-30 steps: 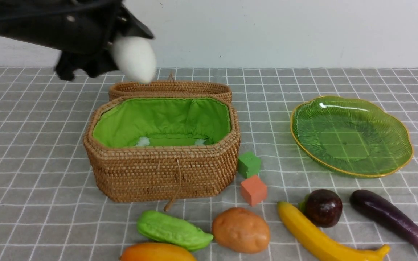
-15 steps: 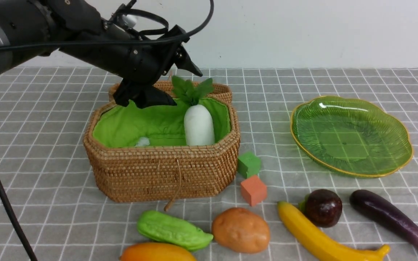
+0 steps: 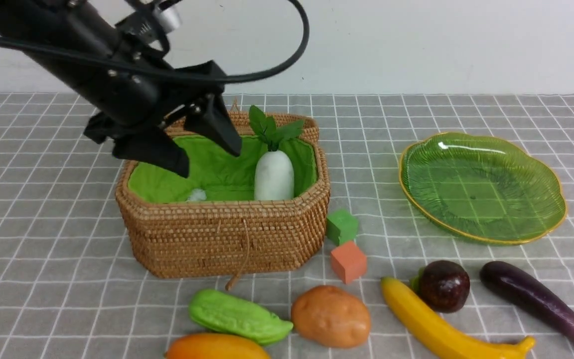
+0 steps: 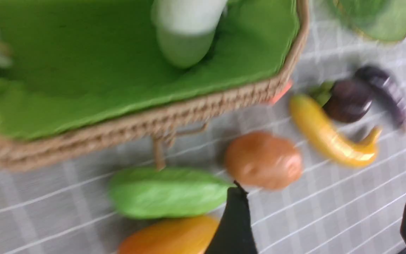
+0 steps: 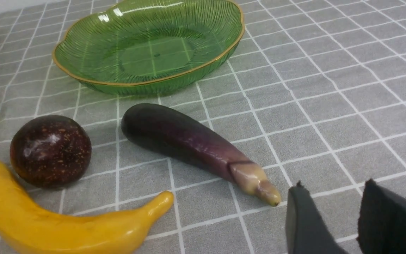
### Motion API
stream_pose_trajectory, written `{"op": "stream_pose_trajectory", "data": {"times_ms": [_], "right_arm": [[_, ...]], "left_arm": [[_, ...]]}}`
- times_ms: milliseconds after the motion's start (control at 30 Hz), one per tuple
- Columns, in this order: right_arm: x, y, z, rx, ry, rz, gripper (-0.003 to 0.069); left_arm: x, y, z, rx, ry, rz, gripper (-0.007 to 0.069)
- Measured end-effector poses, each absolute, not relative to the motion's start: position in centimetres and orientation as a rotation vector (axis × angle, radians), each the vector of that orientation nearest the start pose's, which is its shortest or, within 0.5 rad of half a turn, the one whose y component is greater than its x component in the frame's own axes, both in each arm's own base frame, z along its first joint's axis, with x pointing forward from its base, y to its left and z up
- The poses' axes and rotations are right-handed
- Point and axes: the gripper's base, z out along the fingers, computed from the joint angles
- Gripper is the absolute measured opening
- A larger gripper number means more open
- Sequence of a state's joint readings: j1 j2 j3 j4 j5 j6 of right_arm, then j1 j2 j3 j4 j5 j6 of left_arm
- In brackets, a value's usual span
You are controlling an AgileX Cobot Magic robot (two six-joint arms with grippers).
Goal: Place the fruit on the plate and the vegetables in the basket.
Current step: Grab the mango with your left arm and place it on the right plate
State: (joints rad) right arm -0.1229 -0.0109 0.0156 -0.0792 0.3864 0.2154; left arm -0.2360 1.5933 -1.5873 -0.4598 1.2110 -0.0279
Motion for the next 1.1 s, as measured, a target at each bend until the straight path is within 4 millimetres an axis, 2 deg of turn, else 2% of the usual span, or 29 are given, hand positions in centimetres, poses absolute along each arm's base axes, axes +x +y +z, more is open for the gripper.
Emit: {"op": "stream_pose_trajectory", "data": {"times_ms": [67, 133, 200, 300, 333, 367, 400, 467, 567, 600, 733, 767, 800, 900, 1100], "right_arm": [[5.1, -0.9, 17.4, 0.268, 1.854, -0.015, 0.0240], [5.1, -0.9, 17.4, 0.266, 1.855, -0.013, 0.0240], [5.1, -0.9, 17.4, 0.266, 1.855, -0.013, 0.0240], [5.1, -0.9, 17.4, 0.266, 1.855, -0.013, 0.0240], [5.1, -0.9, 17.4, 0.266, 1.855, -0.013, 0.0240], [5.1, -0.9, 17.4, 0.266, 1.855, -0.013, 0.0240], [5.1, -0.9, 17.4, 0.266, 1.855, -0.013, 0.0240], [5.1, -0.9, 17.4, 0.266, 1.855, -0.013, 0.0240], [5.1, -0.9, 17.4, 0.266, 1.855, -0.013, 0.0240], [5.1, -0.9, 17.4, 0.266, 1.855, -0.013, 0.0240], [5.1, -0.9, 17.4, 0.266, 1.855, -0.013, 0.0240], [5.1, -0.9, 17.4, 0.266, 1.855, -0.013, 0.0240], [5.1, -0.9, 17.4, 0.266, 1.855, -0.013, 0.0240], [5.1, -0.9, 17.4, 0.266, 1.855, -0.013, 0.0240], [5.1, -0.9, 17.4, 0.266, 1.855, -0.013, 0.0240]], "left_arm": [[28.3, -11.0, 38.4, 0.278, 2.656, -0.615, 0.0574], [25.3, -11.0, 38.3, 0.384, 2.654, -0.563, 0.0574], [22.7, -11.2, 36.9, 0.548, 2.670, -0.521, 0.0574], [19.7, -12.0, 33.8, 0.985, 2.628, -0.472, 0.0574], [19.6, -12.1, 33.5, 0.994, 2.634, -0.473, 0.0574], [18.7, -12.7, 31.7, 1.250, 2.553, -0.446, 0.0574], [18.6, -13.3, 30.1, 1.419, 2.467, -0.420, 0.0574], [18.8, -14.3, 28.2, 1.612, 2.310, -0.363, 0.0574], [20.0, -15.7, 26.0, 1.813, 2.123, -0.267, 0.0574], [20.3, -15.8, 25.8, 1.819, 2.115, -0.256, 0.0574], [22.7, -17.0, 21.9, 1.910, 2.111, -0.162, 0.0574], [22.7, -17.0, 21.9, 1.907, 2.111, -0.161, 0.0574], [23.2, -17.1, 20.6, 1.939, 2.133, -0.141, 0.0574], [23.8, -17.4, 18.4, 1.965, 2.198, -0.137, 0.0575], [24.0, -17.5, 18.4, 1.954, 2.268, -0.144, 0.0561]]}}
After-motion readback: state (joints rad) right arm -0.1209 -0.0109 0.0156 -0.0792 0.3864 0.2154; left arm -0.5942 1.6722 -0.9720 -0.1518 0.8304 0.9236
